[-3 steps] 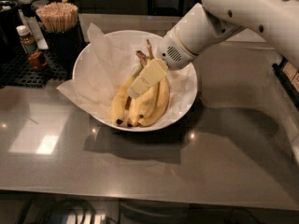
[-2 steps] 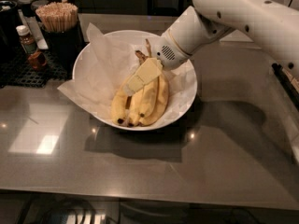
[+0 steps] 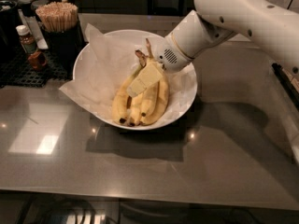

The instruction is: Pick banana from white bowl

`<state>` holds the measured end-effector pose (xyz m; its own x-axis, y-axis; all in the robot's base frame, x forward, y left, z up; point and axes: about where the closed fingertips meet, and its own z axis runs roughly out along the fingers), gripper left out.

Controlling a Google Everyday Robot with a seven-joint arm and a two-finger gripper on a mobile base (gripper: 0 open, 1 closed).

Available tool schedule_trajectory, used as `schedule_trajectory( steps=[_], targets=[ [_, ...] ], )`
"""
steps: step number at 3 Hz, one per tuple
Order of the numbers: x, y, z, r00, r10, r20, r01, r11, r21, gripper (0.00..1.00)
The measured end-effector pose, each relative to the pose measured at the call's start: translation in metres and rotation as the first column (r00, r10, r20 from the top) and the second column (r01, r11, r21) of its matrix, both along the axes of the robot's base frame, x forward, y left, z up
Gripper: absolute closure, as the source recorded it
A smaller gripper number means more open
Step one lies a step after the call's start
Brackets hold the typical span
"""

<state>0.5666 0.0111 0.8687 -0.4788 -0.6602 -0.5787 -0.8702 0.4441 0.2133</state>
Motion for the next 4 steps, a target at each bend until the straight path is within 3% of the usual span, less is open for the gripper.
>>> schedule_trajectory(
  steps=[1,2,3,4],
  targets=[
    [-0.011,-0.019,0.004,0.9961,-0.072,0.051,0.072,0.997,0.008,0.42],
    [-0.027,-0.047,0.02,0.9708,-0.186,0.151,0.18,0.982,0.053,0.65],
    [-0.045,-0.08,0.051,0.9106,-0.31,0.273,0.278,0.949,0.148,0.88],
    [-0.058,-0.107,0.078,0.8534,-0.388,0.348,0.317,0.916,0.244,1.0]
  ],
)
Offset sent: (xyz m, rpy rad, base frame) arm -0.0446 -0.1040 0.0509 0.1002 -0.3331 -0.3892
